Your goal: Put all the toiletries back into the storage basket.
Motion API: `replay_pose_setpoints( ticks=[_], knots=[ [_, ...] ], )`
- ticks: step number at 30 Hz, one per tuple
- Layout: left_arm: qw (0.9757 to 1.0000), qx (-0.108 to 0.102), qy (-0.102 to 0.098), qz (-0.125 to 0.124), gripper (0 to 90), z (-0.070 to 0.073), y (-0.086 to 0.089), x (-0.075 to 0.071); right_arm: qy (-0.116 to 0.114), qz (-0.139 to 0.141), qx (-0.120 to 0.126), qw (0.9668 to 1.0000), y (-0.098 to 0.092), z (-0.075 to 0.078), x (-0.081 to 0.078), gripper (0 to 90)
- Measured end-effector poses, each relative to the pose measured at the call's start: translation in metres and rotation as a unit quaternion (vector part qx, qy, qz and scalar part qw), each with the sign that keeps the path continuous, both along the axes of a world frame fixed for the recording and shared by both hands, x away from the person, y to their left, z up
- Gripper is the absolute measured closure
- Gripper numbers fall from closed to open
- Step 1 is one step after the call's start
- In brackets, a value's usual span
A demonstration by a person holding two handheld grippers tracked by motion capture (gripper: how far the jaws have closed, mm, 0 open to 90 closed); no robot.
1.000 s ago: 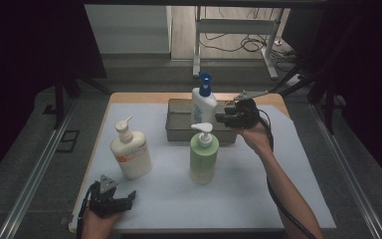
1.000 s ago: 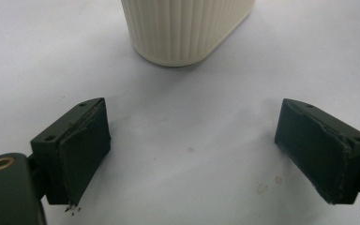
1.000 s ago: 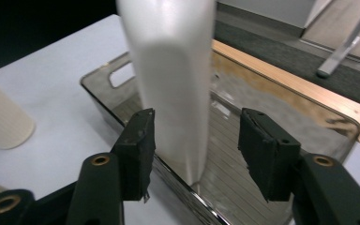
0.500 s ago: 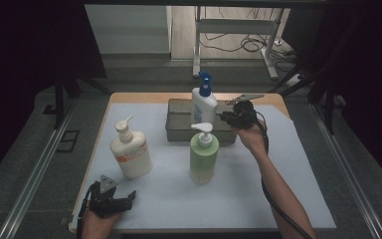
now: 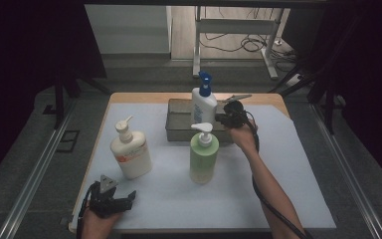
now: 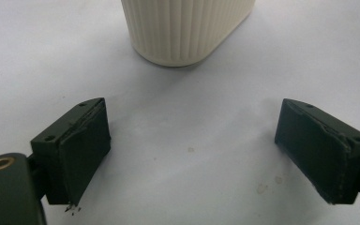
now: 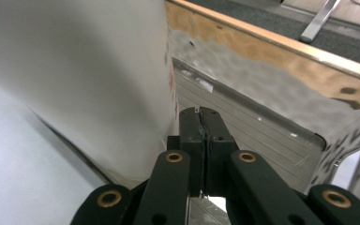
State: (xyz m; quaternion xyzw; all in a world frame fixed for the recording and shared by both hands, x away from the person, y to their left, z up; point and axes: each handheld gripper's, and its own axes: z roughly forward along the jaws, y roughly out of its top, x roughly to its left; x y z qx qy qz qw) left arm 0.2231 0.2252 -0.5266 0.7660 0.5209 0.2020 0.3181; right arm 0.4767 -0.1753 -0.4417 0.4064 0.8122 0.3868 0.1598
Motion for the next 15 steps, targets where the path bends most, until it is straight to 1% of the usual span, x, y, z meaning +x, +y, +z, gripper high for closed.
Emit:
replay_pose_setpoints(
  ticks=[4, 6, 10, 15],
  knots=[
    [1.0000, 0.000, 0.000, 0.000, 10.3, 0.0000, 0.0000, 0.0000, 0.013, 0.001, 0.004, 0.9999, 0.0030, -0.0048, 0.0054, 89.3],
    [1.0000, 0.000, 0.000, 0.000, 10.3, 0.0000, 0.0000, 0.0000, 0.016, 0.000, 0.000, 0.9999, 0.0048, -0.0064, 0.0073, 89.3],
    [1.0000, 0.000, 0.000, 0.000, 10.3, 0.0000, 0.0000, 0.0001, 0.025, -0.004, 0.006, 0.9997, 0.0050, -0.0086, 0.0097, 89.4],
    [1.0000, 0.000, 0.000, 0.000, 10.3, 0.0000, 0.0000, 0.0001, 0.030, -0.001, 0.008, 0.9995, 0.0050, -0.0095, 0.0107, 89.4]
  ],
)
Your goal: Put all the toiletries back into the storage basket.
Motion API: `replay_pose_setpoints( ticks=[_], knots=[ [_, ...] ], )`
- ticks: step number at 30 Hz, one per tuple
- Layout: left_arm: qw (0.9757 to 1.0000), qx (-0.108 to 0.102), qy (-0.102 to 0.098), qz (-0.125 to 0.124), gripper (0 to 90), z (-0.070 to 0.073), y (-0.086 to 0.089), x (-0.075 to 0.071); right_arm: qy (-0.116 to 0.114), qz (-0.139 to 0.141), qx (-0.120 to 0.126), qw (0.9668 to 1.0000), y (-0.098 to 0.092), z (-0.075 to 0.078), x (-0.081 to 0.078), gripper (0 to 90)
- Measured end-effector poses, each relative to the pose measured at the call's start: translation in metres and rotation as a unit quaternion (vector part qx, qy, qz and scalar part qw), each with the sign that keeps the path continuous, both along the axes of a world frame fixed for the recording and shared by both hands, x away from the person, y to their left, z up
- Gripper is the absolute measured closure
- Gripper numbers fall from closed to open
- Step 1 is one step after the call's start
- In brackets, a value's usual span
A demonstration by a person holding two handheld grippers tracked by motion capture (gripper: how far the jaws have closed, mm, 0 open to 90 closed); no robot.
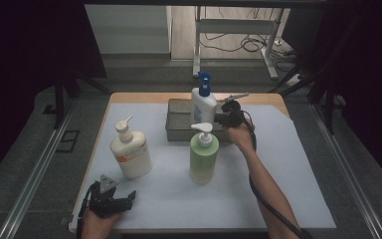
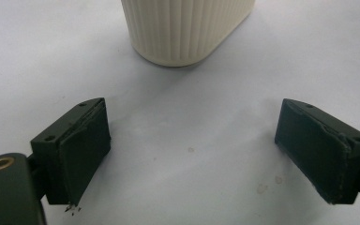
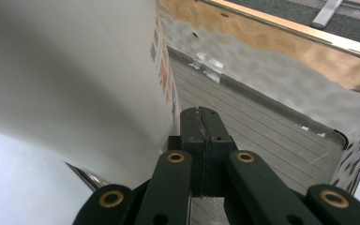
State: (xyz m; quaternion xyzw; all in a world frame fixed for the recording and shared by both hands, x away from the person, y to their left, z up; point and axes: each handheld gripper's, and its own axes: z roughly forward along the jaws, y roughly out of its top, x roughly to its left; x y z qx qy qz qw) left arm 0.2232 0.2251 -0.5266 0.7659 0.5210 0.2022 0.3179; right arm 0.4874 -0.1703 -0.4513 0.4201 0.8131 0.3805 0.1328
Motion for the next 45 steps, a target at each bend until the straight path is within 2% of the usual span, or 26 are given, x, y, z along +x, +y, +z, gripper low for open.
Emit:
replay_pose_setpoints(
  ticks=[8, 24, 27, 45],
  knots=[
    [1.0000, 0.001, 0.000, 0.000, 10.3, 0.000, 0.000, 0.000, 0.004, 0.006, 0.003, 1.0000, 0.003, -0.002, 0.001, 89.4],
    [1.0000, 0.000, 0.000, 0.000, 10.3, 0.000, 0.000, 0.000, 0.008, 0.028, 0.003, 0.9996, 0.025, -0.004, 0.001, 89.2],
    [1.0000, 0.000, 0.000, 0.000, 10.3, 0.000, 0.000, 0.000, 0.007, 0.035, -0.004, 0.9994, 0.029, -0.003, 0.003, 88.8],
    [1.0000, 0.000, 0.001, 0.000, 10.3, 0.000, 0.000, 0.000, 0.009, 0.044, 0.001, 0.9990, 0.048, -0.002, 0.009, 88.9]
  ],
)
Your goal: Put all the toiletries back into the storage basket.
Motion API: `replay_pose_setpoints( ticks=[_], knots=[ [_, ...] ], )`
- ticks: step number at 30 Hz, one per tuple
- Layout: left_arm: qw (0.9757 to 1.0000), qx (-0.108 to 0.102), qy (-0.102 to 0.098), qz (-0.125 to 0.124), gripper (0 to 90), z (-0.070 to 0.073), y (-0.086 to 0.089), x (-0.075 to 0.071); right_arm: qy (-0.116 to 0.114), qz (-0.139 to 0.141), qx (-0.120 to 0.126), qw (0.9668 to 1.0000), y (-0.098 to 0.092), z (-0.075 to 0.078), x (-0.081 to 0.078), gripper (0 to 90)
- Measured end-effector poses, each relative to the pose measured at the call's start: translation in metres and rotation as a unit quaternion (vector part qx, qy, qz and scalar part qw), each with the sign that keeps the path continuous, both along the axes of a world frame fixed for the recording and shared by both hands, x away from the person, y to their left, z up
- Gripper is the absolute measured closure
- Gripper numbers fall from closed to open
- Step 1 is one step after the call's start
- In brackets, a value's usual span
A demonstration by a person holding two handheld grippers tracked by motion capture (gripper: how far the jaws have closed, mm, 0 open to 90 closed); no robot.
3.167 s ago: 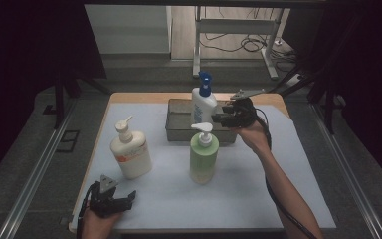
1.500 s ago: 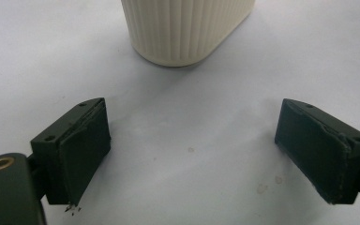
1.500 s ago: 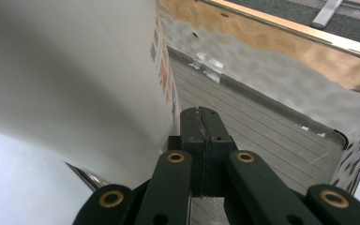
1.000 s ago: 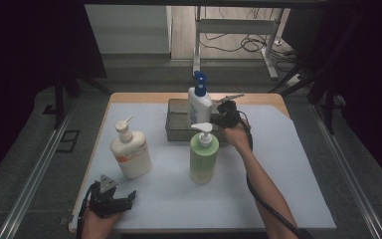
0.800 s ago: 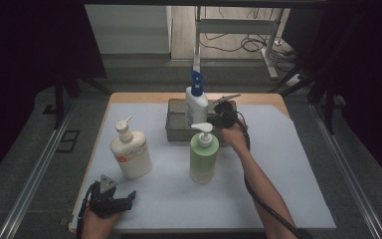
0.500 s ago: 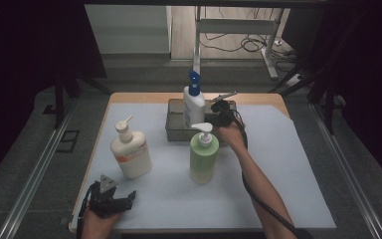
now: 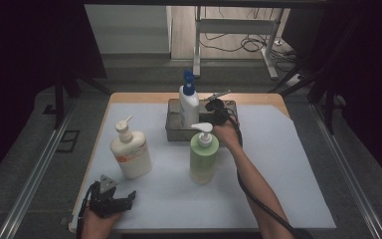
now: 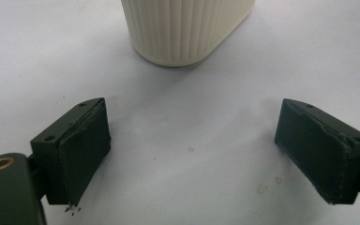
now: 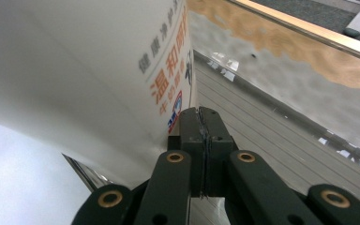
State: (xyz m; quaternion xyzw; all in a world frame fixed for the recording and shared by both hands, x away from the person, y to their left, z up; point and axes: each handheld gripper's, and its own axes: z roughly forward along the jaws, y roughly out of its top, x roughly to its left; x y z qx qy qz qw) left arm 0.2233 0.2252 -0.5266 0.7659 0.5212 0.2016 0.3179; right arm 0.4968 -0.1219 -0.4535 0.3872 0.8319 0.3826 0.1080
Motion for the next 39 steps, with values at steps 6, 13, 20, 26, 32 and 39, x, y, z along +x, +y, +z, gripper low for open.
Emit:
replay_pose_setpoints(
  ticks=[6, 13, 20, 26, 32, 39],
  knots=[
    [1.0000, 0.000, 0.000, 0.000, 10.3, 0.000, 0.000, 0.000, 0.004, 0.008, 0.003, 1.0000, 0.007, -0.002, 0.000, 88.9],
    [1.0000, 0.000, 0.000, 0.000, 10.3, 0.000, 0.000, 0.000, 0.008, 0.012, -0.003, 0.9999, 0.013, -0.004, 0.001, 87.7],
    [1.0000, -0.001, 0.000, 0.000, 10.3, 0.000, 0.000, 0.000, 0.015, 0.008, -0.015, 0.9997, 0.015, -0.006, 0.003, 88.1],
    [1.0000, 0.000, 0.000, 0.000, 10.3, 0.000, 0.000, 0.000, 0.024, 0.008, -0.022, 0.9994, 0.017, -0.009, 0.004, 88.2],
    [1.0000, 0.000, 0.000, 0.000, 10.3, 0.000, 0.000, 0.000, 0.024, 0.012, -0.026, 0.9993, 0.020, -0.011, 0.005, 88.4],
    [1.0000, -0.001, 0.000, 0.000, 10.3, 0.000, 0.000, 0.000, 0.025, 0.024, -0.023, 0.9991, 0.026, -0.012, 0.004, 88.4]
  ],
)
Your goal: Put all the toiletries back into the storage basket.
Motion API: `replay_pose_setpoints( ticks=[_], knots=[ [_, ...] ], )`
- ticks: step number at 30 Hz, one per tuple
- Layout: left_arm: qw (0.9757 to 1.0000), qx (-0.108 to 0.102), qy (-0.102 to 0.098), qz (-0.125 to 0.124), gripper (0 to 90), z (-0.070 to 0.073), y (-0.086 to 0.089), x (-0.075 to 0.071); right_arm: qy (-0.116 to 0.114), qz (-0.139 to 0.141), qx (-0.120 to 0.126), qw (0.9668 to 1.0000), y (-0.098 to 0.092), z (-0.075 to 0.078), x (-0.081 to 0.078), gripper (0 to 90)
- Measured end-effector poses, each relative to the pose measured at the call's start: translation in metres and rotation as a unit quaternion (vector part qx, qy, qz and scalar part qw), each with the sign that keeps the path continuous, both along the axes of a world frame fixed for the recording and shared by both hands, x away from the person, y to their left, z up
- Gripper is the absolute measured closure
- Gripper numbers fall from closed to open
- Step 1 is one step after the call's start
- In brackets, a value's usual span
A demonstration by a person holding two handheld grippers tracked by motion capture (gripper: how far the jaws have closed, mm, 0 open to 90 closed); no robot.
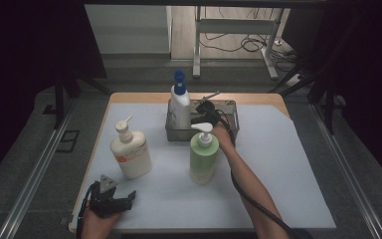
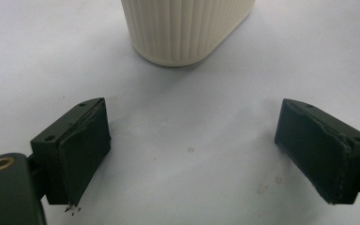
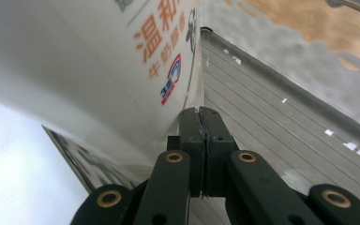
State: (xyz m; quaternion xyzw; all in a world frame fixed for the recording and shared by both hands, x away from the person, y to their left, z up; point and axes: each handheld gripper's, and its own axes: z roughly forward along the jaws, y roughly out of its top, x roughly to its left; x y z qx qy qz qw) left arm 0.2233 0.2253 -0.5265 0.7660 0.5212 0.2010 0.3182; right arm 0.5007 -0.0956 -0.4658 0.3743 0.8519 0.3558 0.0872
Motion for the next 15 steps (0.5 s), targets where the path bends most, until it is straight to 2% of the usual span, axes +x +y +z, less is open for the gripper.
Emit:
replay_pose_setpoints(
  ticks=[11, 15],
  knots=[
    [1.0000, 0.000, 0.000, 0.000, 10.3, 0.000, 0.000, 0.000, 0.004, 0.022, 0.007, 0.9997, 0.012, -0.001, -0.001, 89.1],
    [1.0000, 0.000, 0.000, 0.000, 10.3, 0.000, 0.000, 0.000, 0.006, 0.040, 0.016, 0.9991, 0.016, -0.001, -0.004, 89.1]
  ],
)
